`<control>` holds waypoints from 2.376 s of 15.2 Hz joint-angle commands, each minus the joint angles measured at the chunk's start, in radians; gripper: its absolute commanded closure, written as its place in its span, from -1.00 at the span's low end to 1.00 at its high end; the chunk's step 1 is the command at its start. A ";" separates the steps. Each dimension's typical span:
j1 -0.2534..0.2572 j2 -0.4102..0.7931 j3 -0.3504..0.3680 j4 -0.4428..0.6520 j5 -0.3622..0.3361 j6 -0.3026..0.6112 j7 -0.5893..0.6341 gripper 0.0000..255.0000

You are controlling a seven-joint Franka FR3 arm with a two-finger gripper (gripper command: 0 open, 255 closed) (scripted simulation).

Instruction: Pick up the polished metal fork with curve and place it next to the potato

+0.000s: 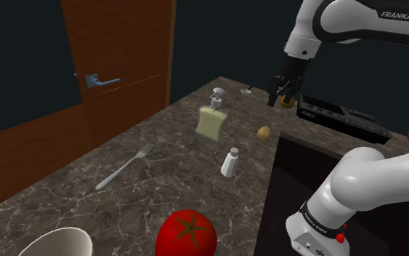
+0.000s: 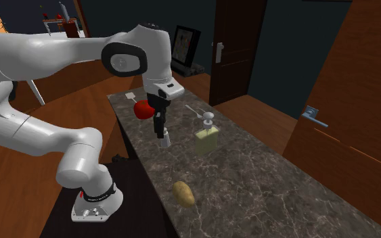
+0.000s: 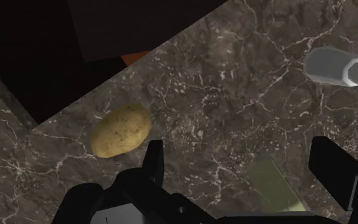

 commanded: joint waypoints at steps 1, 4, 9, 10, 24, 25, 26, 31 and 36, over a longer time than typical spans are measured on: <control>0.000 0.000 0.000 0.000 0.000 0.000 0.000 -1.00; 0.004 -0.007 0.080 -0.042 0.057 0.044 0.134 -1.00; 0.011 0.028 0.218 -0.075 0.148 0.131 0.355 -1.00; 0.012 0.042 0.246 -0.076 0.165 0.150 0.399 -1.00; -0.085 0.443 0.650 0.100 0.202 0.437 1.045 -1.00; -0.098 0.486 0.678 0.125 0.181 0.454 1.098 -1.00; -0.112 0.531 0.707 0.151 0.156 0.470 1.154 -1.00; -0.151 0.793 0.816 0.310 -0.047 0.517 1.468 -1.00; -0.057 1.070 0.791 0.516 -0.280 0.490 1.760 -1.00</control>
